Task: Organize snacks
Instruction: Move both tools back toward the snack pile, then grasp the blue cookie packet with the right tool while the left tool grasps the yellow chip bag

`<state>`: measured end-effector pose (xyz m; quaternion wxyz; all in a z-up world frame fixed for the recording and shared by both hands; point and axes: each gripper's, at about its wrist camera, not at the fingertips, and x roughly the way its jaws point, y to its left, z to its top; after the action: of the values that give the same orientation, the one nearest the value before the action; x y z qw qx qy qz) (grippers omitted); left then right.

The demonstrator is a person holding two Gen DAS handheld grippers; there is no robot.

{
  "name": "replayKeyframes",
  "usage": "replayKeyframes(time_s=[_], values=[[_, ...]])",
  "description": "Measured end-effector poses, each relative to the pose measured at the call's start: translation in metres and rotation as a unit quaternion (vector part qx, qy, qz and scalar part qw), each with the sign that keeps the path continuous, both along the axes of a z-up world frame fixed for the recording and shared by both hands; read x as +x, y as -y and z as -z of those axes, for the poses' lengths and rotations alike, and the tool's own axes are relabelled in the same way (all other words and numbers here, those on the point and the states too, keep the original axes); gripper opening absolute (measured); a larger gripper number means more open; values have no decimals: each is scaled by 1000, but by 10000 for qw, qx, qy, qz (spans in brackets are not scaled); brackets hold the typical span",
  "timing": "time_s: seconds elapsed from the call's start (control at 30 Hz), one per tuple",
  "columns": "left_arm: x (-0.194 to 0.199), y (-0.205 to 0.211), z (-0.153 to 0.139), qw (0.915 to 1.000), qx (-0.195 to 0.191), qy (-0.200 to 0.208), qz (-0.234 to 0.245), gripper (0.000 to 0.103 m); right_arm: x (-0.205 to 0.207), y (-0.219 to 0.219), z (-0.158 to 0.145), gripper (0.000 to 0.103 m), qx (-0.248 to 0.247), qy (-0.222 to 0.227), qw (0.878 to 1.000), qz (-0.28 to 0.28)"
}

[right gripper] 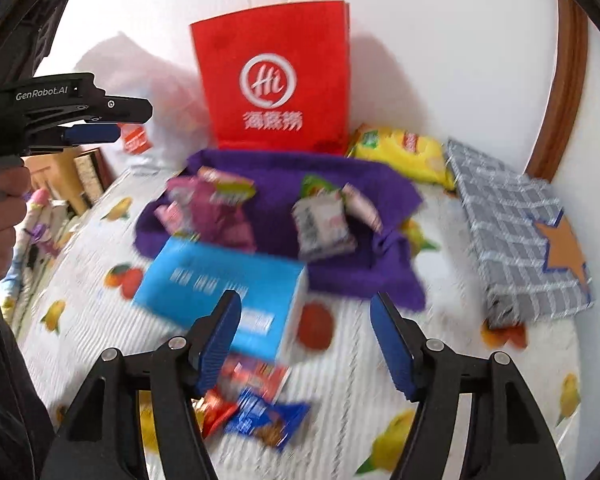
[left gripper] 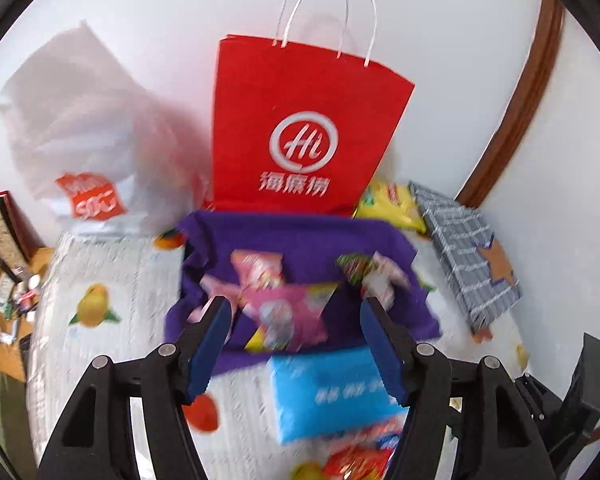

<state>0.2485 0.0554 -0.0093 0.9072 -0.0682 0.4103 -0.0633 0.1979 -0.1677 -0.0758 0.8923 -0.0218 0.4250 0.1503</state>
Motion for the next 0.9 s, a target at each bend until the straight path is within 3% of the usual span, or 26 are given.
replayKeyframes(time_s=[0.2, 0.47, 0.73, 0.9], values=[[-51, -19, 23, 9997, 108, -144, -187, 65, -28, -8, 46, 66, 149, -469, 9987, -153], [-101, -42, 52, 9984, 156, -354, -417, 65, -39, -12, 86, 66, -55, -626, 9980, 113], [-125, -52, 70, 9967, 119, -542, -600, 65, -43, -28, 105, 66, -338, -540, 9979, 99], [-133, -38, 77, 9974, 108, -552, -448, 65, -49, -32, 103, 54, -451, -452, 9979, -88]])
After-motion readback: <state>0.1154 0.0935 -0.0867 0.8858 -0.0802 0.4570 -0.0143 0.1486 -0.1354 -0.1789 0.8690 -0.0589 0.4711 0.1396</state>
